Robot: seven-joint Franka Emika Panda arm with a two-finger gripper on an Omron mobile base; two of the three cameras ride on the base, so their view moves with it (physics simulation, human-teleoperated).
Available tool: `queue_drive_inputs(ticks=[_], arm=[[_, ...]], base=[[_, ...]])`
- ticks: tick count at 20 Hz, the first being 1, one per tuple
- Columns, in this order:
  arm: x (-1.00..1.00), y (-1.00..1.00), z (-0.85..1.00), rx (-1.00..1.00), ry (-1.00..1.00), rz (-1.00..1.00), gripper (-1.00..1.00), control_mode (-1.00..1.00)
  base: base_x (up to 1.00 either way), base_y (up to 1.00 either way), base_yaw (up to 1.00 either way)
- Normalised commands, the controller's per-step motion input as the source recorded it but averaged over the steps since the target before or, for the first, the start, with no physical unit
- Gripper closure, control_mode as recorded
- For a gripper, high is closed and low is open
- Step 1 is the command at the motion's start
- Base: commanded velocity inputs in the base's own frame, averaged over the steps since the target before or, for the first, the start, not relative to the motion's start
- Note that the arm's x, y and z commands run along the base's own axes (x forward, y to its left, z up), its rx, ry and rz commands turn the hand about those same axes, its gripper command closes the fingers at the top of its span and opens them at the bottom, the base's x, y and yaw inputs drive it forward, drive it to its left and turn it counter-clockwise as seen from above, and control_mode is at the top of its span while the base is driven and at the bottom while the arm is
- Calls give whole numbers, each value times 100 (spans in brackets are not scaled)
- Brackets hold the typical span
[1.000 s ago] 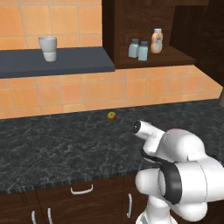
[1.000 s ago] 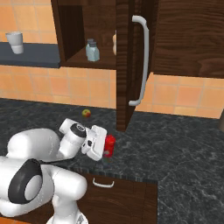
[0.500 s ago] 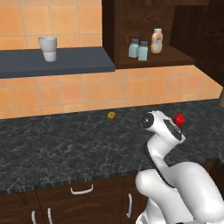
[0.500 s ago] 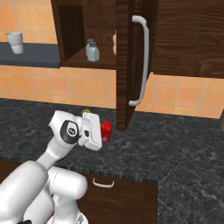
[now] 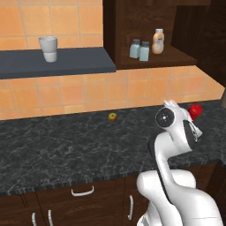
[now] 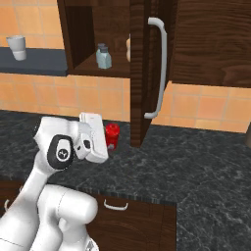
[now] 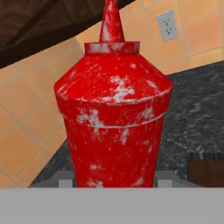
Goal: Put the shaker and condiment bottle from the counter next to their counterparts in the cabinet.
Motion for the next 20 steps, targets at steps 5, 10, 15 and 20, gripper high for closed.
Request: queue_drive_inputs(ticks=[5, 10, 15, 20], arm=[[-50, 17, 84, -1, -6, 4, 100, -100], [-59, 15, 64, -8, -11, 24, 100, -100], [-38, 26, 53, -11, -5, 32, 100, -100], [14, 67, -1, -25, 13, 21, 100, -100]], base=[[0, 0, 0], [0, 0, 0], [0, 0, 0], [0, 0, 0]])
